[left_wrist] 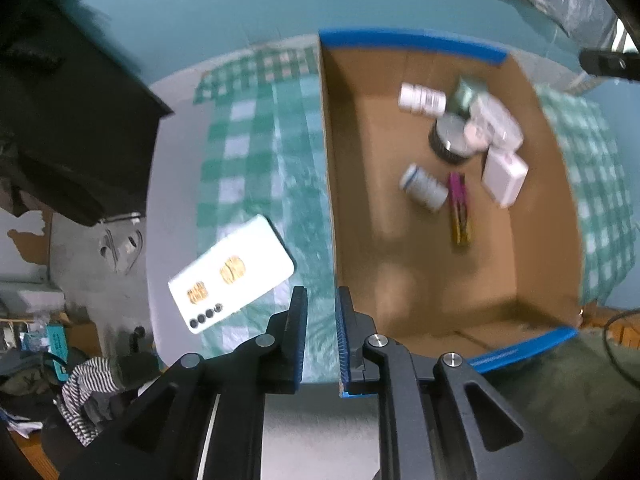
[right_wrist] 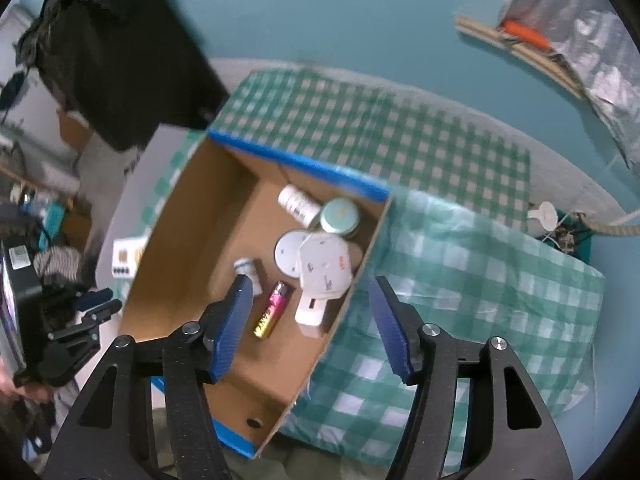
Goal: Organize rigid objects
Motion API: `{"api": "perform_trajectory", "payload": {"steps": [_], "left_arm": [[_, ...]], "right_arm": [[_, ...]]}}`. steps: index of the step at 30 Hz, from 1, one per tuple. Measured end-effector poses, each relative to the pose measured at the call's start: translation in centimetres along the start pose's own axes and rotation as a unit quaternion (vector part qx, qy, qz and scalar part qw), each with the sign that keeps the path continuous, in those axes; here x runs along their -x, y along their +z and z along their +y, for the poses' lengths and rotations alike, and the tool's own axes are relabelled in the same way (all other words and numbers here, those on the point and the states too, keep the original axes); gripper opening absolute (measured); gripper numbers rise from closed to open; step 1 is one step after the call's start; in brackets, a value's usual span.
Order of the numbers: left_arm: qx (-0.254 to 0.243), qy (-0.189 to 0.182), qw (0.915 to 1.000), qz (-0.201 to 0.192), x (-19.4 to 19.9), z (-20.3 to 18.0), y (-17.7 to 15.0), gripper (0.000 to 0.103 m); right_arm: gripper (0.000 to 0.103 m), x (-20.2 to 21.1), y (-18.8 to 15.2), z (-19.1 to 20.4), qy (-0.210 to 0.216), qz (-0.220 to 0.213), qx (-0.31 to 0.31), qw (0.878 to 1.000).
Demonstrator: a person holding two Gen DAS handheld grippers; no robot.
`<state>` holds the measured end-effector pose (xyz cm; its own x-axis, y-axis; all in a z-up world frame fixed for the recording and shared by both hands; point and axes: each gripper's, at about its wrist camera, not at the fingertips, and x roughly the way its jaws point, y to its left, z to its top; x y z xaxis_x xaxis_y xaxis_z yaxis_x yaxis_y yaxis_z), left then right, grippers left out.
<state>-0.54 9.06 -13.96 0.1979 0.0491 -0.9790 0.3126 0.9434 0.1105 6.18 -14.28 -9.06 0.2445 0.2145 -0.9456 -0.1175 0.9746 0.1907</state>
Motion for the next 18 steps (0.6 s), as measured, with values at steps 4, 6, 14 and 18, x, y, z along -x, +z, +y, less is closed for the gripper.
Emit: {"api": "perform_trajectory", "payload": {"steps": [4,6,14,18], "left_arm": [[0.011,0.002,0.9987,-0.049,3.2,0.1,1.5,0.039],[0.01,0.004,0.9976,-0.069,4.3,0.0,2.1,0.045],[0.023,0.01,0.9887,-0.148,9.1,-1.1,3.9,0.087],[0.045,-0.01,0.9835,-0.175,11.1,-1.3,4.4,0.095]], "right_arm": [[0.068,2.9,-0.1,-1.1,-0.017,-0.033,-0.023,0.999],[0.069,3.9,-0.3,-1.4,-0.03,-0.041,-0.033,0.998],[0.071,7.5,-1.3,-2.1,-0.065,-0.085,-0.05,0.993],[0.075,9.1,-1.7,-1.9,-0.082,-0.105,-0.048,0.99]]}}
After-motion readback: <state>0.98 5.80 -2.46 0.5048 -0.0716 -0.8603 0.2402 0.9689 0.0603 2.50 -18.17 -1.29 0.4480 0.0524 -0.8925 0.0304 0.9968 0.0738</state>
